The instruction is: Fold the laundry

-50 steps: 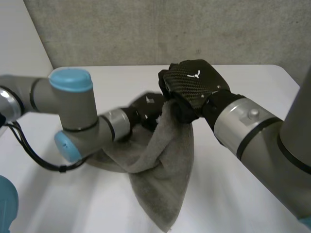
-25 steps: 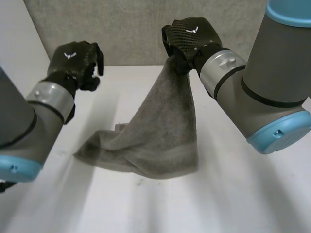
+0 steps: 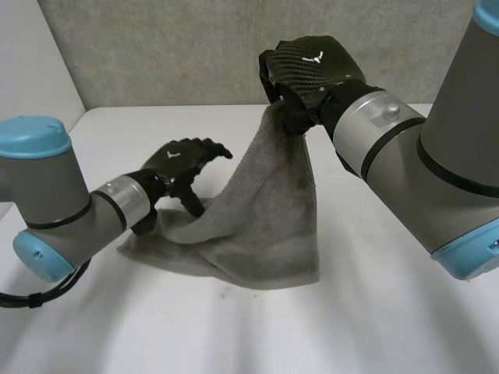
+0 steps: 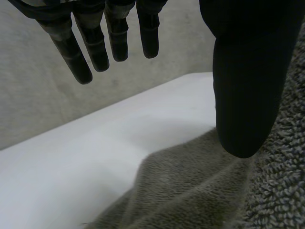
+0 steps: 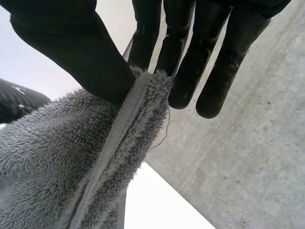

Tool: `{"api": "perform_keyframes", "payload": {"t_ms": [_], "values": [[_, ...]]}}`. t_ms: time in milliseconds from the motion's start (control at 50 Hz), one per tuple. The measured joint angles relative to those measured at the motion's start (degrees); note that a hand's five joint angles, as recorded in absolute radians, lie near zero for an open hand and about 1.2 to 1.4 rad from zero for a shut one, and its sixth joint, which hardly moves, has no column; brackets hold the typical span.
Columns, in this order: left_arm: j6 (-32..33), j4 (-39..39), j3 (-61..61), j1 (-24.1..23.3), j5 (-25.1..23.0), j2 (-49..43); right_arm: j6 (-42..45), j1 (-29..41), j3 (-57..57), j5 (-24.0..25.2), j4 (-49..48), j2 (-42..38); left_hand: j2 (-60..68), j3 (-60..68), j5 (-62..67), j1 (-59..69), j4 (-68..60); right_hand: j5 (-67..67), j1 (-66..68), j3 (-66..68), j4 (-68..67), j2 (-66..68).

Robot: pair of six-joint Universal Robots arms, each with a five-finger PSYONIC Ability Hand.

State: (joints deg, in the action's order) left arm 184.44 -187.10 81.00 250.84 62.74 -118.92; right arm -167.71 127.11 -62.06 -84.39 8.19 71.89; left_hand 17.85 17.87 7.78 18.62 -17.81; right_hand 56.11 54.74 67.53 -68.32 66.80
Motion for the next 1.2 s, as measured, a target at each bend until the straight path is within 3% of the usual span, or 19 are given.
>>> {"api": "perform_keyframes", "payload": {"t_ms": [120,180,280,340,360,400,420,460,520,580,640,720,740,760,780,860,920,1040,1200], "values": [[0.0,-0.4,-1.6,-1.2,-6.6,-4.0,-0.3,0.0,-1.0,0.6,0.1,0.7,-0.1,-0.1,-0.1,-0.3,0.1,0.0,0.0,0.0,0.0,0.0],[-0.5,-0.2,-4.6,-3.0,-13.3,-7.7,-0.4,0.0,-1.1,0.6,0.1,1.4,-0.2,-0.1,-0.1,-0.3,0.1,0.0,0.0,0.0,0.0,0.0],[-3.7,0.7,-10.1,-5.5,-19.2,-13.1,-0.4,0.0,-1.1,0.6,0.0,2.0,0.7,0.6,0.8,0.0,-0.7,0.0,0.0,0.0,0.0,0.0],[-8.0,1.7,-13.9,-6.3,-21.0,-16.1,-0.4,-0.1,-1.0,0.7,-0.1,2.1,13.6,12.4,12.5,12.4,-12.6,0.0,0.0,0.0,0.0,0.0],[-10.1,2.1,-15.4,-6.5,-21.4,-17.1,-0.4,-0.2,-0.9,0.7,-0.1,2.1,28.2,28.0,26.4,26.5,-26.8,0.0,0.0,0.0,0.0,0.0],[-12.1,2.3,-16.7,-6.6,-21.6,-17.8,-0.4,-0.2,-0.8,0.7,-0.2,2.1,32.0,31.8,31.9,30.9,-32.0,0.0,0.0,0.0,0.0,0.0],[-14.0,2.5,-17.7,-6.7,-21.6,-18.2,-0.4,-0.3,-0.6,0.7,-0.2,2.1,44.4,44.2,44.2,42.8,-44.4,0.0,0.0,0.0,0.0,0.0],[-15.8,2.6,-18.8,-6.6,-21.4,-18.4,-0.3,-0.3,-0.4,0.7,-0.3,2.1,49.0,48.6,48.2,45.5,-49.1,0.0,0.0,0.0,0.0,0.0],[-18.2,2.5,-20.6,-6.4,-19.4,-17.7,-0.1,-0.3,0.2,0.6,-0.4,1.9,51.0,50.6,49.8,46.8,-51.1,0.0,0.0,0.0,0.0,0.0],[-19.1,2.2,-21.6,-5.7,-13.9,-16.0,0.1,-0.4,1.3,0.6,-0.5,1.3,51.3,51.0,50.0,47.1,-51.6,0.0,0.0,0.0,0.0,0.0],[-19.3,1.6,-21.0,-4.4,-2.1,-12.0,0.3,-0.8,3.8,0.6,-0.3,-0.3,51.4,51.2,50.4,47.1,-51.8,0.0,0.0,0.0,0.0,0.0],[-19.0,0.9,-17.5,-3.4,8.9,-6.7,0.5,-1.3,6.3,0.7,0.2,-1.9,51.4,51.2,50.4,47.3,-51.8,0.0,0.0,0.0,0.0,0.0],[-19.0,0.9,-17.5,-3.4,8.9,-6.7,0.5,-1.3,6.3,0.7,0.2,-1.9,51.4,51.2,50.4,47.3,-51.8,0.0,0.0,0.0,0.0,0.0],[-18.7,0.4,-14.4,-3.0,14.8,-3.0,0.6,-1.7,7.8,0.9,0.6,-2.9,51.4,51.2,50.4,47.3,-51.8,0.0,0.0,0.0,0.0,0.0],[-18.6,0.2,-12.8,-2.8,17.3,-1.2,0.7,-1.9,8.7,1.0,0.8,-3.4,51.5,51.3,50.4,47.5,-51.8,0.0,0.0,0.0,0.0,0.0],[-18.4,-0.9,-7.9,-2.8,20.1,2.9,0.8,-2.1,10.1,1.3,1.2,-4.8,51.5,51.3,50.4,47.5,-51.8,0.1,0.0,0.0,0.0,0.0],[-18.3,-4.5,6.9,-4.2,22.0,14.0,0.9,-2.0,11.2,1.8,1.7,-7.0,51.5,51.3,50.4,47.5,-51.8,0.1,0.0,0.0,0.0,0.0],[-16.8,-7.4,23.8,-8.1,24.7,26.8,2.2,-1.1,11.0,2.0,2.2,-9.2,51.6,51.4,50.4,47.5,-51.9,0.1,0.0,0.0,0.0,0.0],[-11.3,-8.0,33.6,-14.8,26.8,29.9,5.8,0.9,7.8,1.7,3.4,-11.9,51.6,51.4,50.4,47.5,-51.9,0.1,0.0,0.0,0.0,0.0]]}}
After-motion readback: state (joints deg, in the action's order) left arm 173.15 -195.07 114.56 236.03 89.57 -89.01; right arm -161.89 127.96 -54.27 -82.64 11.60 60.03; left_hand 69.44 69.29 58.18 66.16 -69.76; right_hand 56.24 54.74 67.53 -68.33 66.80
